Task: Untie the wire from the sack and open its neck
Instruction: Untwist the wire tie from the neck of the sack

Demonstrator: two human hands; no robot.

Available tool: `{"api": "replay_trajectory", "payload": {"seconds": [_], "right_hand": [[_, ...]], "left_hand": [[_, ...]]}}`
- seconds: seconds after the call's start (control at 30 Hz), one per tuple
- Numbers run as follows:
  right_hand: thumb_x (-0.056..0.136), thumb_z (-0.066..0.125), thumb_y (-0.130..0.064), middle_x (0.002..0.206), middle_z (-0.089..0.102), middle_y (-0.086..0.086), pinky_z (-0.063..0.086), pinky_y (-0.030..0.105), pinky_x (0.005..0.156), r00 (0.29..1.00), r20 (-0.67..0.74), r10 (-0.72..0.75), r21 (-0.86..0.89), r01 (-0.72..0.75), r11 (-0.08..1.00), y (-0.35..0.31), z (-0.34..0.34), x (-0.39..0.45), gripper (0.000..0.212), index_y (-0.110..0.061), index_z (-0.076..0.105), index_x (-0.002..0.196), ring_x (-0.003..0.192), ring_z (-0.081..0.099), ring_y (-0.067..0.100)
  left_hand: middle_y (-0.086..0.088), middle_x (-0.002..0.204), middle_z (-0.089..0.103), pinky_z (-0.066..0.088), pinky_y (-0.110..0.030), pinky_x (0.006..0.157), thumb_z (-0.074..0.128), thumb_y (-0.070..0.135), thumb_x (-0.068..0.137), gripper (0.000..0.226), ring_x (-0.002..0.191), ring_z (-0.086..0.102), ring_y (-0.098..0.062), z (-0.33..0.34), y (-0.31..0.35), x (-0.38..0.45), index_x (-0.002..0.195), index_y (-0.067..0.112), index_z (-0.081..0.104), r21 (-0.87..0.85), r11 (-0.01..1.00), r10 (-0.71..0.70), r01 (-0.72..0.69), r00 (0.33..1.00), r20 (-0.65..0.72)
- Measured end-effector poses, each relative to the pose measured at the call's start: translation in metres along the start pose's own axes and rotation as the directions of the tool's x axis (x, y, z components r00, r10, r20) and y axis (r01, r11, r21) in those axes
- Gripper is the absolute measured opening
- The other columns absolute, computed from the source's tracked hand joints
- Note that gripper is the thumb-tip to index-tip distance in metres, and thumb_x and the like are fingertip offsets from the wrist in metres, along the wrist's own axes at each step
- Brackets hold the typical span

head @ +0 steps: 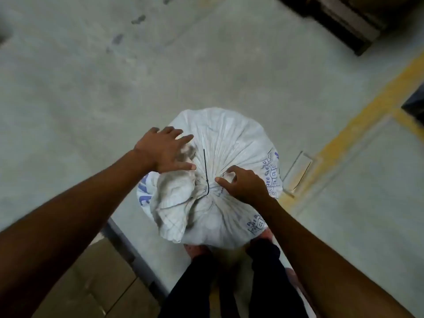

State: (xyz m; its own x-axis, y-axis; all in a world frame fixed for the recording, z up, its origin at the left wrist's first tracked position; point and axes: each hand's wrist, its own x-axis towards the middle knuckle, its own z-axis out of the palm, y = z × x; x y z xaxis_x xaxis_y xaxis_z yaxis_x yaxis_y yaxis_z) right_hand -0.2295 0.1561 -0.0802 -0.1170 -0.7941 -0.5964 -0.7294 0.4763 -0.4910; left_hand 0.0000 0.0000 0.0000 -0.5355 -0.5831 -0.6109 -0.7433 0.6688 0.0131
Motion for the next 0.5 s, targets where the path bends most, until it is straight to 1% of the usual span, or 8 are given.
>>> {"api": "replay_trajectory", "payload": {"seconds": [0.07, 0.2, 0.27, 0.3, 0.37, 0.4, 0.47, 0.5], "right_hand": [[0.082, 0.062, -0.079, 0.102, 0.076, 0.001, 0.055, 0.04, 0.089, 1.0, -0.03, 0.009, 0.033, -0.008, 0.999, 0.005, 0.017, 0.004, 0.058, -0.03, 0.064, 0.113, 0.103, 0.071, 0.026], [0.079, 0.074, -0.066, 0.092, 0.076, 0.004, 0.058, 0.041, 0.081, 0.995, -0.097, 0.039, 0.138, -0.025, 0.99, 0.01, 0.051, 0.005, 0.047, -0.025, 0.064, 0.101, 0.092, 0.072, 0.029], [0.077, 0.078, -0.052, 0.081, 0.072, -0.002, 0.056, 0.038, 0.074, 0.992, -0.119, 0.047, 0.202, -0.022, 0.979, 0.01, 0.06, 0.009, 0.036, -0.024, 0.064, 0.094, 0.082, 0.07, 0.026], [0.077, 0.081, -0.043, 0.074, 0.068, -0.006, 0.053, 0.034, 0.07, 0.992, -0.124, 0.038, 0.247, -0.006, 0.969, 0.009, 0.065, 0.011, 0.028, -0.024, 0.065, 0.09, 0.076, 0.067, 0.021], [0.078, 0.082, -0.024, 0.065, 0.063, -0.011, 0.046, 0.027, 0.066, 0.987, -0.158, -0.005, 0.305, 0.054, 0.951, 0.007, 0.077, 0.016, 0.014, -0.021, 0.07, 0.084, 0.063, 0.059, 0.003], [0.078, 0.081, -0.018, 0.064, 0.063, -0.012, 0.045, 0.026, 0.066, 0.984, -0.179, -0.009, 0.315, 0.066, 0.947, 0.006, 0.083, 0.017, 0.01, -0.02, 0.073, 0.082, 0.061, 0.057, -0.002], [0.079, 0.077, -0.011, 0.07, 0.073, -0.009, 0.047, 0.024, 0.068, 0.976, -0.217, 0.021, 0.358, 0.059, 0.932, 0.003, 0.094, 0.02, 0.007, -0.018, 0.078, 0.079, 0.065, 0.064, 0.001], [0.079, 0.077, -0.01, 0.076, 0.077, -0.006, 0.049, 0.023, 0.07, 0.973, -0.225, 0.04, 0.381, 0.05, 0.923, 0.003, 0.099, 0.021, 0.008, -0.018, 0.08, 0.079, 0.071, 0.069, 0.006]], "left_hand": [[-0.005, 0.171, 0.035, 0.025, -0.055, 0.125, 0.026, 0.101, 0.074, 0.111, 0.158, 0.03, -0.028, 0.011, 0.006, 0.011, 0.163, 0.034, 0.032, 0.056, 0.996, 0.071, -0.071, 0.997, 0.012], [-0.002, 0.16, 0.052, 0.022, -0.055, 0.124, 0.03, 0.102, 0.073, 0.107, 0.156, 0.034, -0.028, 0.051, 0.013, 0.024, 0.149, 0.031, 0.055, 0.119, 0.976, 0.178, -0.18, 0.984, 0.024], [0.001, 0.153, 0.058, 0.021, -0.054, 0.124, 0.025, 0.102, 0.069, 0.104, 0.155, 0.035, -0.031, 0.069, 0.01, 0.028, 0.141, 0.036, 0.061, 0.134, 0.964, 0.233, -0.232, 0.972, 0.004], [0.004, 0.149, 0.062, 0.021, -0.054, 0.124, 0.025, 0.101, 0.068, 0.1, 0.153, 0.037, -0.031, 0.078, 0.008, 0.029, 0.137, 0.039, 0.064, 0.128, 0.958, 0.259, -0.257, 0.966, -0.003], [0.009, 0.138, 0.068, 0.022, -0.053, 0.121, 0.029, 0.1, 0.07, 0.095, 0.146, 0.045, -0.028, 0.094, 0.007, 0.034, 0.135, 0.042, 0.066, 0.119, 0.948, 0.298, -0.297, 0.955, 0.009], [0.011, 0.131, 0.071, 0.025, -0.052, 0.117, 0.03, 0.098, 0.072, 0.092, 0.139, 0.05, -0.025, 0.101, 0.008, 0.036, 0.135, 0.042, 0.067, 0.115, 0.942, 0.315, -0.314, 0.949, 0.012], [0.012, 0.111, 0.075, 0.027, -0.05, 0.108, 0.039, 0.092, 0.079, 0.08, 0.123, 0.057, -0.021, 0.114, 0.012, 0.04, 0.138, 0.044, 0.066, 0.06, 0.94, 0.337, -0.337, 0.942, 0.009], [0.012, 0.101, 0.075, 0.028, -0.049, 0.106, 0.045, 0.088, 0.083, 0.072, 0.116, 0.058, -0.019, 0.12, 0.016, 0.041, 0.139, 0.046, 0.064, 0.002, 0.941, 0.34, -0.34, 0.941, -0.001]]}}
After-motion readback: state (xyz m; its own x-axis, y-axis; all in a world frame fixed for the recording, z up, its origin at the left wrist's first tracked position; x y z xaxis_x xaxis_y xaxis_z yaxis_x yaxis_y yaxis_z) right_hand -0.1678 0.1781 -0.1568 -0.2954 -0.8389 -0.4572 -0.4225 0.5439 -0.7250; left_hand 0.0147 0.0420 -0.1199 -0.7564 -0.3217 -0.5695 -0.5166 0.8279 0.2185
